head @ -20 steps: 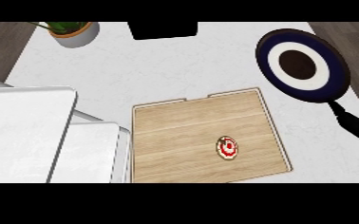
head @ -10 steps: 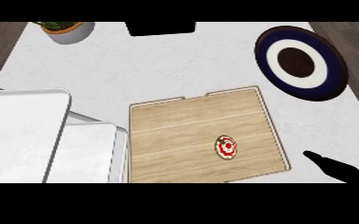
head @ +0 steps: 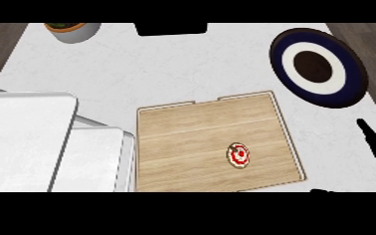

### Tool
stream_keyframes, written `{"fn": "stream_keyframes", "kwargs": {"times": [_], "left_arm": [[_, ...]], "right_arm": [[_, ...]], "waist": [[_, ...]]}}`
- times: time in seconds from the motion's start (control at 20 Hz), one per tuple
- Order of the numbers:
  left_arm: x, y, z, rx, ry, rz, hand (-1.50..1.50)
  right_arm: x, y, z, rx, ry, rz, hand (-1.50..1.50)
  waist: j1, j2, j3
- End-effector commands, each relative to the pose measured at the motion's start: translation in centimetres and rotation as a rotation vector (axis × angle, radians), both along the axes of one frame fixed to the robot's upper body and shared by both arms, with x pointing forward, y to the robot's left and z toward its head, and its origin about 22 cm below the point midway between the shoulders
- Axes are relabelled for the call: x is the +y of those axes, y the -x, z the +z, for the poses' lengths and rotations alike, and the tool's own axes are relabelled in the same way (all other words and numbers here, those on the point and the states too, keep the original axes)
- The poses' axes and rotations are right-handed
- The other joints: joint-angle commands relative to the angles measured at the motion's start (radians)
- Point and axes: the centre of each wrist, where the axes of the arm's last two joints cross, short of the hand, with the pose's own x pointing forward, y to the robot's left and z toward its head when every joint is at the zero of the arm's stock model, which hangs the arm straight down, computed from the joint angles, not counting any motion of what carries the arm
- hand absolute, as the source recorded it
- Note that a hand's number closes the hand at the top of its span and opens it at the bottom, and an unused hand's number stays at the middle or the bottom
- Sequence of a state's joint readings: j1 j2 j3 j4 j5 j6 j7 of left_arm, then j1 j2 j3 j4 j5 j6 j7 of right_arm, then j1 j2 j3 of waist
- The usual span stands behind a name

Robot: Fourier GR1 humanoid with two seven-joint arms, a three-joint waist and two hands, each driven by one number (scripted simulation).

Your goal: Pick the cupcake from the tray and place it in the plate

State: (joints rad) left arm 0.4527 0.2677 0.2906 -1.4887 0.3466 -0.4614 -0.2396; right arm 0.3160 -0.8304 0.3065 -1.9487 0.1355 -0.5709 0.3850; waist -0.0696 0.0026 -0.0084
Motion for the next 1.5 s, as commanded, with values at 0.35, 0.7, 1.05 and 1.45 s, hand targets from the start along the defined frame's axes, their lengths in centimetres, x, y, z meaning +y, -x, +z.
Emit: {"fn": "stream_keyframes", "kwargs": {"times": [0.35, 0.7, 1.05, 1.45], "left_arm": [[-5.7, -6.8, 0.3, 0.121, -0.058, -0.047, 0.0], [-7.5, -8.0, 0.9, 0.132, -0.076, -0.054, 0.0], [-7.8, -8.7, 1.3, 0.155, -0.085, -0.07, 0.0], [-7.7, -8.3, 1.3, 0.178, -0.084, -0.052, 0.0]], "right_arm": [[4.6, 0.3, 1.1, 0.183, 0.035, -0.037, -1.5], [8.2, -0.1, 1.5, 0.235, 0.005, -0.034, -1.5], [10.1, -2.3, 0.4, 0.268, 0.091, -0.081, -1.5], [12.8, -2.0, -1.5, 0.335, 0.137, -0.1, -1.5]], "waist": [[0.015, 0.024, 0.005], [0.026, 0.015, 0.007], [0.032, 0.015, 0.007], [0.011, 0.008, 0.008]]}}
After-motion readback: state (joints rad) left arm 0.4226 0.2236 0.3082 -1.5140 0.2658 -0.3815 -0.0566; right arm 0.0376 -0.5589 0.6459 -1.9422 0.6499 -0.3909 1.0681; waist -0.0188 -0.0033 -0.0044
